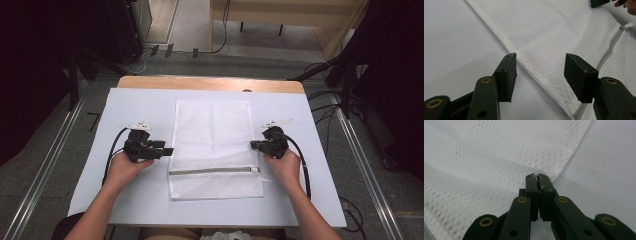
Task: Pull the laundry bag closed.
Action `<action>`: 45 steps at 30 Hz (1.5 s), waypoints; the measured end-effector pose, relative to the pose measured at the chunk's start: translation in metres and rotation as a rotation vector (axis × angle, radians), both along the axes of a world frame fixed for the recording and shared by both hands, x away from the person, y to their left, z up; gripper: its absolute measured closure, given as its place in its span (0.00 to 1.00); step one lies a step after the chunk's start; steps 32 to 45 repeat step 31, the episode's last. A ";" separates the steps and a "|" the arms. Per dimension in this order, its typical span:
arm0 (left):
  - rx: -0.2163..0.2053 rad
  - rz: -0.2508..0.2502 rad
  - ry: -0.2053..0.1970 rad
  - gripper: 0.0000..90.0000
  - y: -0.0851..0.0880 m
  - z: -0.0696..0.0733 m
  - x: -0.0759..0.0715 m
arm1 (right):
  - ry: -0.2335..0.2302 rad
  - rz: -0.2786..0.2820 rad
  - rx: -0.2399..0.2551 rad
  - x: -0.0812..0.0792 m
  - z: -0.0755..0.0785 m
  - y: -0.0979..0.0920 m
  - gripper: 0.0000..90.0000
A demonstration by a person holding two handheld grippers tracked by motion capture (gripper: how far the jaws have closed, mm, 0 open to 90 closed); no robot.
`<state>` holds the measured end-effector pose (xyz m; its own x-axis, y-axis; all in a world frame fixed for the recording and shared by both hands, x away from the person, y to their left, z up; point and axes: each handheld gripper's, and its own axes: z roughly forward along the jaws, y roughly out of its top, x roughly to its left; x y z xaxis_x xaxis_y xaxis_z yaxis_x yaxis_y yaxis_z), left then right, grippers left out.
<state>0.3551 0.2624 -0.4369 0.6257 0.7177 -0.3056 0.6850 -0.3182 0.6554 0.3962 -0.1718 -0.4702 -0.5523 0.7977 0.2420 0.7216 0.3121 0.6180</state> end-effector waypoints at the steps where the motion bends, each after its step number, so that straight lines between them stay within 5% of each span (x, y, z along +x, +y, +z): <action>1: 0.017 0.000 -0.003 0.46 0.000 0.000 -0.001 | -0.001 0.000 0.007 -0.001 0.000 -0.001 0.88; 6: 0.071 -0.008 -0.026 0.42 0.002 0.001 -0.003 | -0.065 0.006 0.044 -0.016 0.013 -0.012 0.66; 10: 0.050 0.018 -0.044 0.42 0.008 0.005 -0.005 | -0.165 -0.012 0.052 -0.032 0.023 -0.033 0.63; 15: 0.050 0.060 -0.073 0.40 0.021 0.008 -0.005 | -0.219 -0.031 0.047 -0.045 0.029 -0.058 0.58; 23: 0.053 0.078 -0.087 0.40 0.033 0.009 -0.010 | -0.206 -0.090 0.040 -0.050 0.021 -0.082 0.51; 31: 0.063 0.092 -0.086 0.38 0.037 0.006 -0.009 | -0.191 -0.133 0.026 -0.045 0.017 -0.083 0.43; 45: 0.063 0.092 -0.086 0.38 0.037 0.006 -0.009 | -0.191 -0.133 0.026 -0.045 0.017 -0.083 0.43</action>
